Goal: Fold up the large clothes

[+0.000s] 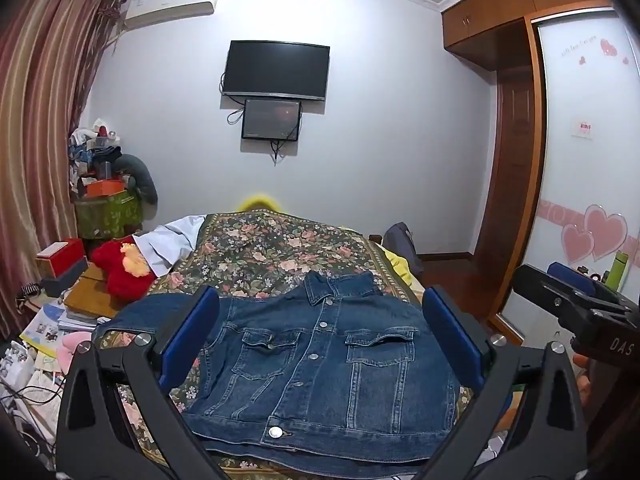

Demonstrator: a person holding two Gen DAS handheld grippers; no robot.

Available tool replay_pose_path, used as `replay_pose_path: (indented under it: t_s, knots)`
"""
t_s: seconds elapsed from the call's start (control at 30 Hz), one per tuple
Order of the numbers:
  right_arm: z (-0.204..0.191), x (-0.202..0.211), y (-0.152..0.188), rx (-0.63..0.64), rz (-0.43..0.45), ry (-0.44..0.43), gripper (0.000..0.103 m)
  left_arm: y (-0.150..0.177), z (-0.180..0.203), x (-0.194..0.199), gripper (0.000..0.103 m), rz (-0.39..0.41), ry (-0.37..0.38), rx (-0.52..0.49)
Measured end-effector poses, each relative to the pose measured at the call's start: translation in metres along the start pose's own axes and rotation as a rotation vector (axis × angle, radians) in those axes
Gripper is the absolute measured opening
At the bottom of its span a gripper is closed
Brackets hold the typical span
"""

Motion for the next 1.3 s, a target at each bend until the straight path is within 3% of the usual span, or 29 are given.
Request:
replay_pose_path:
  t_s: [1.3]
  knots:
    - [0.0004,-0.0010,-0.0018,-0.001,0.000,0.001,0.103,0.0038,-0.0079,-0.0045,0.103,-0.007,-0.004,0.004]
Point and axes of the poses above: each gripper's, at about its wrist camera, not at the fingertips, and x roughly against the way its jaws point, z to its right, y to its underside, the point moved 2 cm from there along -x, roughly the way its jaws point, and after that the axes turned 1 degree about x, right-handed, at the moved point
